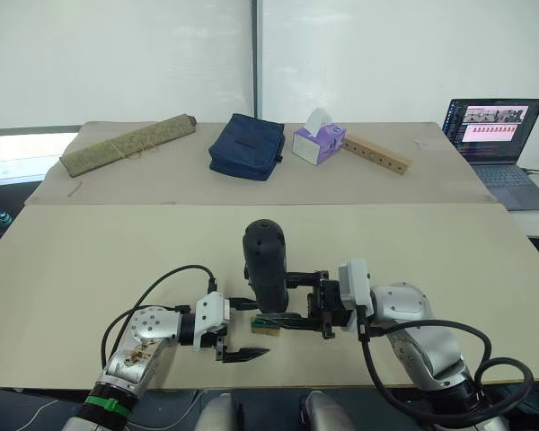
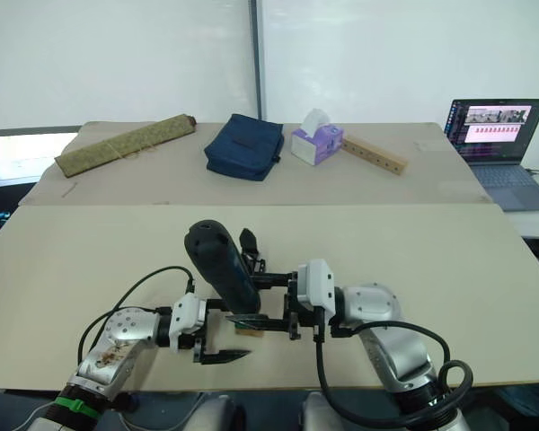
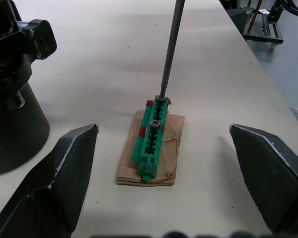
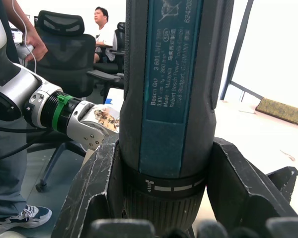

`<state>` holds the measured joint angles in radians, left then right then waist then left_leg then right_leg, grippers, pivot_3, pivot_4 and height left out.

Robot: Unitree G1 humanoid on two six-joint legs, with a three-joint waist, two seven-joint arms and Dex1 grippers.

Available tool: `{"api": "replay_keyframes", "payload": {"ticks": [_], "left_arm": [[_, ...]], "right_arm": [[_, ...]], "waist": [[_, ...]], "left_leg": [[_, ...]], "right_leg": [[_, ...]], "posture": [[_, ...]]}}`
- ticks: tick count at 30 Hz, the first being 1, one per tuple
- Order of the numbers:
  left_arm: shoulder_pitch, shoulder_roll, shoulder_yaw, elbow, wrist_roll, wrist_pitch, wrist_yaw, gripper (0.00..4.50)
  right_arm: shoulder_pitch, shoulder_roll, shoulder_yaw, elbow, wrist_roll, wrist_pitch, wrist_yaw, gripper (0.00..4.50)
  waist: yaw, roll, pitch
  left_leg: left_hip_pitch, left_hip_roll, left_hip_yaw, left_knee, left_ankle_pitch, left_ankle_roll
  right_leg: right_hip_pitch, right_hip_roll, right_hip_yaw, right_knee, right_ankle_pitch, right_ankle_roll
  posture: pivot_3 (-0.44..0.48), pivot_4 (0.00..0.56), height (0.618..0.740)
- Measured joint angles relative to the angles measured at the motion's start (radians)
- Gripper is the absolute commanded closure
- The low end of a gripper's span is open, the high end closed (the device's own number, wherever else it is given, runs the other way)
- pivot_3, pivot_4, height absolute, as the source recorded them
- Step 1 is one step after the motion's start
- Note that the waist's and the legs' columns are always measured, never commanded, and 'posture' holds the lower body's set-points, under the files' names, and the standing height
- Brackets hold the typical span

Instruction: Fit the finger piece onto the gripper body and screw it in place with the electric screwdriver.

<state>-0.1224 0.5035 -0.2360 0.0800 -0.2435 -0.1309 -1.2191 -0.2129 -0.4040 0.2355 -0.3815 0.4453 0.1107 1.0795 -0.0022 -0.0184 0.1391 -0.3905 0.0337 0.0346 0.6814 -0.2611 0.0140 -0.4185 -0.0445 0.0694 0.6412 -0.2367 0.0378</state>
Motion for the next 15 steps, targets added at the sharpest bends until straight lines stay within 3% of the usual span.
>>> {"api": "replay_keyframes", "payload": {"ticks": [15], "left_arm": [[0.0,0.0,0.0,-0.003,0.0,0.006,0.0,0.0]], "right_arm": [[0.0,0.0,-0.001,0.0,0.0,0.0,0.002,2.6]], "waist": [[0.0,0.0,0.0]], "left_leg": [[0.0,0.0,0.0,0.0,0.0,0.0]], "right_leg": [[0.0,0.0,0.0,0.0,0.0,0.0]], "posture": [[0.0,0.15,0.74]]}}
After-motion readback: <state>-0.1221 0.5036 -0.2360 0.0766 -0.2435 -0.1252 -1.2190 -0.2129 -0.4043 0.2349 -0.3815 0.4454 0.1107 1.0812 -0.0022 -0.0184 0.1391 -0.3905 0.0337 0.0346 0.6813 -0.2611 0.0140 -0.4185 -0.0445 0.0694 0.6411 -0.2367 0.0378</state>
